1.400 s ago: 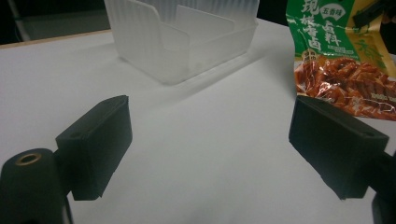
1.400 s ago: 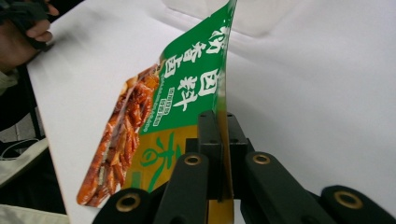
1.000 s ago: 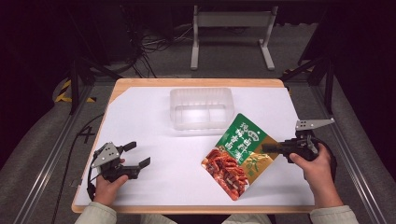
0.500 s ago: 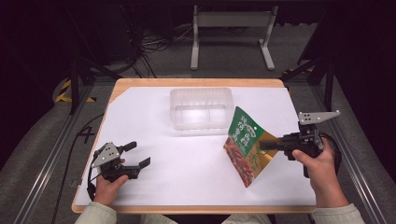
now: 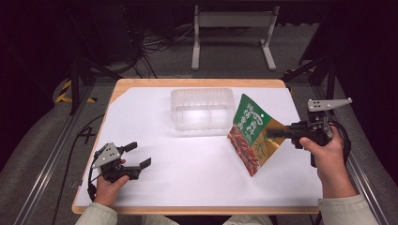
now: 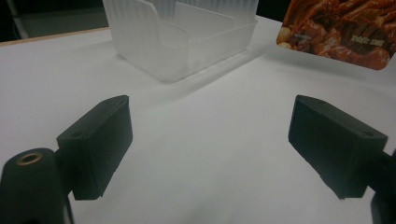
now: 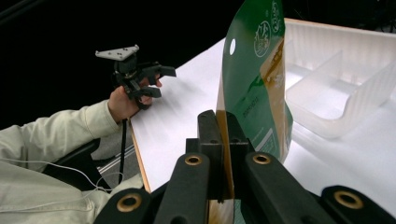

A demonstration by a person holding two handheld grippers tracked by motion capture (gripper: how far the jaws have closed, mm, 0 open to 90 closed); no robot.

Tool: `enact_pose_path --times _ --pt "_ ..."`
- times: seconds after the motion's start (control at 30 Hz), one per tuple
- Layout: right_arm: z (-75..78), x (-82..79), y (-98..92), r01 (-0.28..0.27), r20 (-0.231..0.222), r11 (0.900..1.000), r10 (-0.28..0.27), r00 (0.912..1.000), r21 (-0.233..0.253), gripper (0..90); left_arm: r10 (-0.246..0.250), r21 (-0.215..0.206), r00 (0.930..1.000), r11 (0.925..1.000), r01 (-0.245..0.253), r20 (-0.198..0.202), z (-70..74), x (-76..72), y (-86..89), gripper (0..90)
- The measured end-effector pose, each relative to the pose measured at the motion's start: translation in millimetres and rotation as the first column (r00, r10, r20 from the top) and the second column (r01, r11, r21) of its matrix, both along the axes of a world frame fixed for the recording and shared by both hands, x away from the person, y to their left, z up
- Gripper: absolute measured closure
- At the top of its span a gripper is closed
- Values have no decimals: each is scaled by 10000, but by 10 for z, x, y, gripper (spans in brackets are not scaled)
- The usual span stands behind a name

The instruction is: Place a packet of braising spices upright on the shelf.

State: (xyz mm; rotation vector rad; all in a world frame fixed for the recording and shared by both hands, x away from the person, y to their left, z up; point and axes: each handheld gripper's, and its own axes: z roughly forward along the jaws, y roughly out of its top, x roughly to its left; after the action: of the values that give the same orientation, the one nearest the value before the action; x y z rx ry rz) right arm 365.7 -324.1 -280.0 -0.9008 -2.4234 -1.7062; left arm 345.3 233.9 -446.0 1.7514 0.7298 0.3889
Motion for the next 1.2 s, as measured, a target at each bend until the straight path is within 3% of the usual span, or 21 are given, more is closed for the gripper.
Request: enact_pose_path --times 0.7,1.2 --pt "371 224 132 -42 347 10000 43 9994 -22 898 28 -2 10000 10000 -28 72 7 -4 5 144" --pt "534 491 400 -121 458 9999 125 9989 -81 898 155 53 9998 9999 -155 129 12 -45 44 136"
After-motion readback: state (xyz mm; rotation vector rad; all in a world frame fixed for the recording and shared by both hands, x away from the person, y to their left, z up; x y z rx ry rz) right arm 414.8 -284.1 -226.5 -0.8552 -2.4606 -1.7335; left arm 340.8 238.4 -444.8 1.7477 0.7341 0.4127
